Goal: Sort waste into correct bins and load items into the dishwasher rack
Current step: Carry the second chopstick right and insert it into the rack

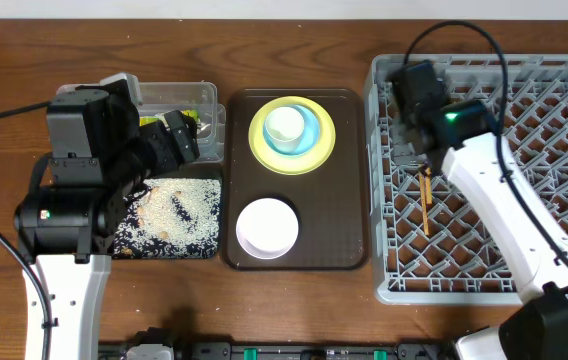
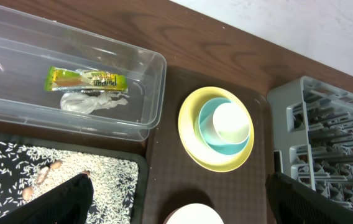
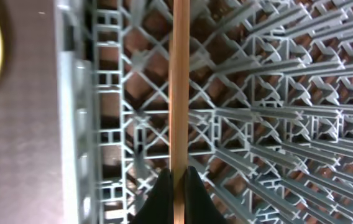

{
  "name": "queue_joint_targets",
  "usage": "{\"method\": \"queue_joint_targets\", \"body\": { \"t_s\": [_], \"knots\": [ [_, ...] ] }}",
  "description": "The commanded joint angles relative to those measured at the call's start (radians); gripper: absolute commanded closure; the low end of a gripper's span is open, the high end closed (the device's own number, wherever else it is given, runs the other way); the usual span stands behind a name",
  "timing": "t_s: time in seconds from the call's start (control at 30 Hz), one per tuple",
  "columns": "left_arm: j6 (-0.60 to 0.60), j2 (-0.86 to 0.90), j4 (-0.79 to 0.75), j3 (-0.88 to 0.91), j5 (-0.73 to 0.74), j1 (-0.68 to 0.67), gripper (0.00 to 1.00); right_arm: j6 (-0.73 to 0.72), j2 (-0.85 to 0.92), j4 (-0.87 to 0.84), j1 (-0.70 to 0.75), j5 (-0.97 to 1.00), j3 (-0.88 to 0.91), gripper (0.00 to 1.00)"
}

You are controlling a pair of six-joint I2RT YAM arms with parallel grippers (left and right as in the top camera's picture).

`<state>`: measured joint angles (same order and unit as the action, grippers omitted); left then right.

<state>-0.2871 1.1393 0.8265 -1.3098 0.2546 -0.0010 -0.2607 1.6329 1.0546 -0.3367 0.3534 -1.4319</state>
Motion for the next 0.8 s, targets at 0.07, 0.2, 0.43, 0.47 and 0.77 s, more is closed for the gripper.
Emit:
{"method": "queue_joint_targets", "body": {
  "t_s": [0.07, 0.2, 0.43, 0.47, 0.77],
  "knots": [
    [0.01, 0.005, 0.0, -0.009, -0.013, 0.005, 0.08, 0.042, -0.011, -0.003, 0.051, -0.048, 0.056, 0.99],
    [0.01, 0.005, 0.0, -0.009, -0.013, 0.005, 0.08, 0.066, -0.011, -0.04, 0.062, -0.077, 0.095, 0.99],
    [0.01, 0.005, 0.0, -0.009, -0.013, 0.005, 0.08, 0.075, -0.011, -0.085, 0.061, -0.086, 0.145, 0.99],
    [0.01, 0.005, 0.0, -0.009, -0.013, 0.005, 0.08, 0.075, -0.011, -0.093, 0.061, -0.093, 0.154, 0.99],
    [0.01, 0.005, 0.0, -0.009, -0.013, 0.005, 0.08, 0.074, -0.011, -0.211, 0.061, -0.164, 0.272, 0.98]
  ]
}}
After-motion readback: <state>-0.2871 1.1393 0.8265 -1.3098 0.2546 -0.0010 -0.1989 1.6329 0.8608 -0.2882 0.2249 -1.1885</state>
